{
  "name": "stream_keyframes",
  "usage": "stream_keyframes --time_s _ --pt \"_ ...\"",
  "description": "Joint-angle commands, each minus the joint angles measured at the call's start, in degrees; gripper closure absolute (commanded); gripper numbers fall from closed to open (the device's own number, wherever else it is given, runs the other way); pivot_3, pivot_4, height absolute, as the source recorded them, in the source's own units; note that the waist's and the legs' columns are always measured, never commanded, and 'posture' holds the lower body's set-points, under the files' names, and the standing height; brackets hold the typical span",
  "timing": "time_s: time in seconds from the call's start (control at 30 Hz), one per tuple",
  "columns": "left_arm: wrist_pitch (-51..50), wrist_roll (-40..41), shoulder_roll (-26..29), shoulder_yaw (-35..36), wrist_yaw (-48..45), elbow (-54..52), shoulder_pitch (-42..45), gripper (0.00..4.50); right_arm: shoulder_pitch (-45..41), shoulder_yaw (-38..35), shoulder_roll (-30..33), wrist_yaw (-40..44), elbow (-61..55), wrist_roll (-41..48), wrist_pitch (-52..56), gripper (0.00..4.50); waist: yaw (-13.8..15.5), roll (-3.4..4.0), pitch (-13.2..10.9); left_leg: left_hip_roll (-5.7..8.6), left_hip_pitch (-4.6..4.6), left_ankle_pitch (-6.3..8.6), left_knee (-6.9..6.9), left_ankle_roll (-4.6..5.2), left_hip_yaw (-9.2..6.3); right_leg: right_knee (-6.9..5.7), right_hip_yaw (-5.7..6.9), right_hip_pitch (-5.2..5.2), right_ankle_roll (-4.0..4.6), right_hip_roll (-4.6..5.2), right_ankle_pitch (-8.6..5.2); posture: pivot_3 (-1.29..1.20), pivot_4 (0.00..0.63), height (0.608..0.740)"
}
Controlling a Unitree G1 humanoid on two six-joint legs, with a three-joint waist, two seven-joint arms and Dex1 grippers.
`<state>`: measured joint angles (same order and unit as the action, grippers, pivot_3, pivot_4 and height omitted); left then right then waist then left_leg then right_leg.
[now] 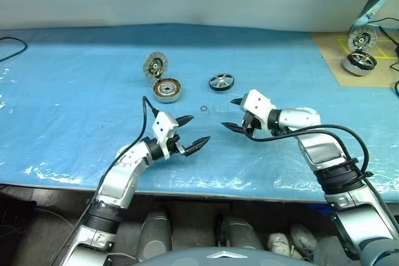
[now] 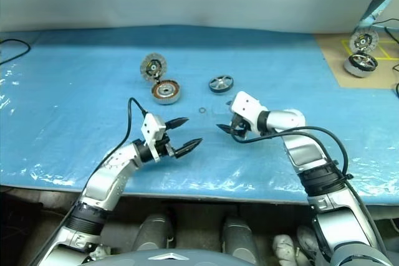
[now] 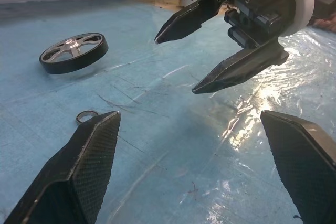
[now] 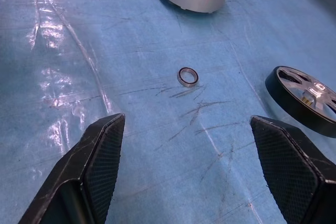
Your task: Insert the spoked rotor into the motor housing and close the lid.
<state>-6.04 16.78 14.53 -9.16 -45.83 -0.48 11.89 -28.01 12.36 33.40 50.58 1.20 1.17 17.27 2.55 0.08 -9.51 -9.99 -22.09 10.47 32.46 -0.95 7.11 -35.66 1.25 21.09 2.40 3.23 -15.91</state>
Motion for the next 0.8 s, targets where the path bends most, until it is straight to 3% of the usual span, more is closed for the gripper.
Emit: stream_keyframes --time_s 0.03,0.6,0.8 --pt "0.40 0.81 0.38 0.48 -0.87 -0.95 1.00 0.03 0.21 -1.15 -0.27 -0.94 -2.98 0.46 -0.26 0.49 0.00 0.00 0.00 0.00 0.00 0.00 0.00 0.00 0.00 0.00 0.00 0.00 0.00 0.00 0.00 0.00 0.150 0.740" --pt "0.71 0.85 0.12 1.06 -1.38 0.58 2.24 0.03 -0.60 -1.36 -0.04 -1.24 -2.05 0.73 -0.61 0.49 0.00 0.00 0.00 0.00 0.00 -0.01 0.00 0.00 0.01 -0.01 0.00 0.00 -0.03 0.00 0.02 0.00 0.150 0.740" --pt "0.53 0.95 0.67 2.03 -1.09 0.16 1.87 0.03 -5.22 -0.63 -0.85 0.86 1.91 0.86 -2.62 0.49 -0.15 0.00 0.00 0.00 0.01 -0.01 0.01 0.00 0.01 -0.02 0.00 0.01 -0.01 0.00 0.01 0.00 0.150 0.740"
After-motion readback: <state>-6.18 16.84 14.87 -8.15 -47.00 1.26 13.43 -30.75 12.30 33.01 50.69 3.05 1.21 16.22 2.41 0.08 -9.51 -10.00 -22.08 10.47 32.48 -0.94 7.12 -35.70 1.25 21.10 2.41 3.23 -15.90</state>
